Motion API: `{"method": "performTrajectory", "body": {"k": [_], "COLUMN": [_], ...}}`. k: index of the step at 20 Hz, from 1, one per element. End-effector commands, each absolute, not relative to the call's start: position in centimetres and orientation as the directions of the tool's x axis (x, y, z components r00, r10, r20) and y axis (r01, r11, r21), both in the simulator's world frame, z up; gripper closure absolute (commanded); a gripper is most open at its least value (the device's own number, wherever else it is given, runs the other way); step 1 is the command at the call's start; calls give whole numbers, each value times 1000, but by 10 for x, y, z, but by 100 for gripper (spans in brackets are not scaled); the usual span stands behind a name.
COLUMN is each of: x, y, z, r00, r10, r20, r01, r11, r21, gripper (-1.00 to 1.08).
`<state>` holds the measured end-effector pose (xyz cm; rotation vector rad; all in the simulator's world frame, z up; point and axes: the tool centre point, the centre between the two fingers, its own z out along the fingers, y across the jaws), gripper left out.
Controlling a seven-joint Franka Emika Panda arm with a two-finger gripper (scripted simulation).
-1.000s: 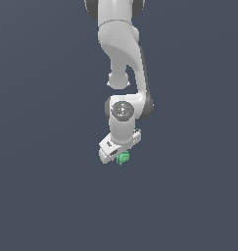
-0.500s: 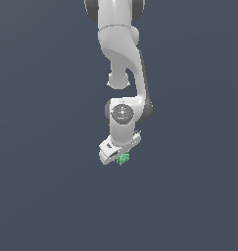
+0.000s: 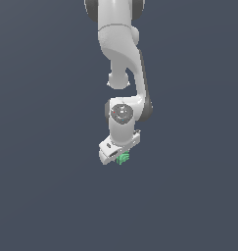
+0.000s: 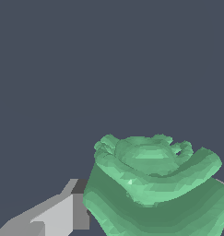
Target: Pick up the object and move it to a goal position.
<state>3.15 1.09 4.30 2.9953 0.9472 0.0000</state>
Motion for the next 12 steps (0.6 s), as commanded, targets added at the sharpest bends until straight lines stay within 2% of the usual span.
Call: {"method": "performTrajectory", "body": {"k": [1, 12], "x": [30, 0], "y": [8, -33], "z": [46, 87], "r00": [818, 818], "r10": [575, 575], "r20": [0, 0], "r01": [575, 575], "r11": [-818, -818], "r21": [1, 1], "gripper": [108, 108]}}
